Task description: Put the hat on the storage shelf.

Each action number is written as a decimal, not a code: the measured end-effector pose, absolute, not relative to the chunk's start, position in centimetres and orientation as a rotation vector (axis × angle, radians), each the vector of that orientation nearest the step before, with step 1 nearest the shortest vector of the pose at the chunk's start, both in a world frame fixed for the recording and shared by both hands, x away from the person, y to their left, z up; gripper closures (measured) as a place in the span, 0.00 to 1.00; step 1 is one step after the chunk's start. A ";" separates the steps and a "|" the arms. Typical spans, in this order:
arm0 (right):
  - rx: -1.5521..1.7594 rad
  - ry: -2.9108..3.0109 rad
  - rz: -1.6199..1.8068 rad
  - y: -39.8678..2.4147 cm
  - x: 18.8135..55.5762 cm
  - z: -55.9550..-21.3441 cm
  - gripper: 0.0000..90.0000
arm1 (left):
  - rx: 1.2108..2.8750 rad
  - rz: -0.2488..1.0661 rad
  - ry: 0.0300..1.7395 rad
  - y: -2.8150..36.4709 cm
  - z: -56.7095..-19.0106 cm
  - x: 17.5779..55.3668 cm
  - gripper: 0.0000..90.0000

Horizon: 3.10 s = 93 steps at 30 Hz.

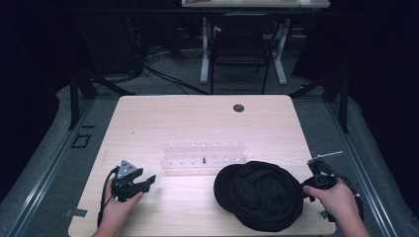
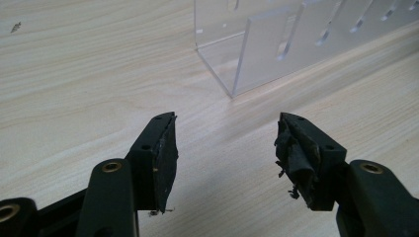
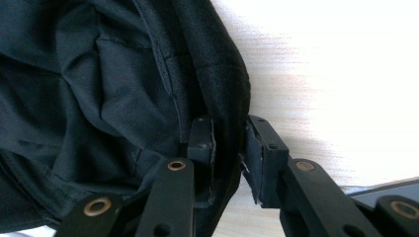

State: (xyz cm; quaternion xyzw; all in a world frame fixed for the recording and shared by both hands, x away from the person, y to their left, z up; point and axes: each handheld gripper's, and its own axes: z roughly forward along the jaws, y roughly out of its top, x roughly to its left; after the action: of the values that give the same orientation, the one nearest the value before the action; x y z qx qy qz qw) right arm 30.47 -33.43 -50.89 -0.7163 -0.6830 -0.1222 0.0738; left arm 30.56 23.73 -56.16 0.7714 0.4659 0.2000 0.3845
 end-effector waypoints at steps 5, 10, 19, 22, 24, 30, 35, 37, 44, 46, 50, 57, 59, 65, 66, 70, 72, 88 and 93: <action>-2.150 -2.028 -0.383 -33.4 30.6 -51.6 0.83 | 1.967 0.511 1.185 23.7 -56.2 30.5 0.46; -2.133 -2.021 -0.373 -33.5 30.8 -52.1 0.87 | 1.967 0.507 1.187 23.6 -56.3 30.5 0.46; -2.133 -1.993 -0.367 -33.5 30.8 -52.2 0.89 | 1.966 0.507 1.186 23.6 -56.3 30.5 0.46; -2.130 -1.982 -0.411 -33.7 30.7 -52.4 0.92 | 1.966 0.509 1.186 23.6 -56.3 30.6 0.46; -2.102 -1.997 -0.394 -33.8 30.7 -52.1 0.94 | 1.966 0.509 1.188 23.6 -56.3 30.6 0.46; -2.090 -1.999 -0.442 -33.9 30.5 -51.4 0.96 | 1.967 0.510 1.188 23.6 -56.2 30.6 0.46; -2.084 -1.975 -0.509 -34.1 30.2 -50.8 0.97 | 1.965 0.509 1.187 23.6 -56.2 30.6 0.46; -2.060 -1.987 -0.494 -34.2 30.1 -50.3 0.97 | 1.967 0.510 1.188 23.6 -56.2 30.6 0.46; -2.025 -1.938 -0.624 -34.4 29.5 -49.0 0.97 | 1.967 0.511 1.189 23.6 -56.2 30.6 0.46; -2.022 -1.932 -0.642 -34.4 29.4 -48.8 0.97 | 1.967 0.510 1.188 23.6 -56.2 30.6 0.46; -2.022 -1.895 -0.706 -34.4 29.2 -48.3 0.97 | 1.966 0.512 1.190 23.6 -56.2 30.6 0.46; -1.952 -1.890 -0.723 -34.7 29.1 -47.2 0.97 | 1.965 0.515 1.189 23.6 -56.3 30.6 0.46; -1.935 -1.861 -0.770 -34.5 29.1 -47.0 0.97 | 1.965 0.515 1.189 23.6 -56.3 30.6 0.46; -1.918 -1.875 -0.779 -33.9 29.2 -45.9 0.97 | 1.965 0.517 1.190 23.6 -56.3 30.6 0.46; -1.921 -1.886 -0.766 -33.7 29.2 -45.6 0.97 | 1.964 0.517 1.190 23.6 -56.3 30.6 0.46; -1.931 -1.912 -0.746 -33.0 29.4 -44.8 0.97 | 1.964 0.517 1.190 23.6 -56.3 30.6 0.46; -1.900 -1.940 -0.717 -32.8 29.5 -44.2 0.97 | 1.964 0.517 1.189 23.6 -56.2 30.5 0.46; -1.873 -1.972 -0.778 -30.7 29.7 -40.1 0.97 | 1.965 0.514 1.191 23.7 -56.2 30.6 0.46; -1.841 -1.985 -0.812 -30.2 29.9 -39.3 0.97 | 1.959 0.519 1.190 23.7 -56.2 30.5 0.46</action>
State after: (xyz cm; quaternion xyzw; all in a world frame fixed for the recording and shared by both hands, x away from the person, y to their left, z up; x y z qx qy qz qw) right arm 29.91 -30.21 -39.34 -0.6434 -0.6936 -0.2836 0.1569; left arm 30.53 23.68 -56.23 0.7691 0.4673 0.2039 0.3854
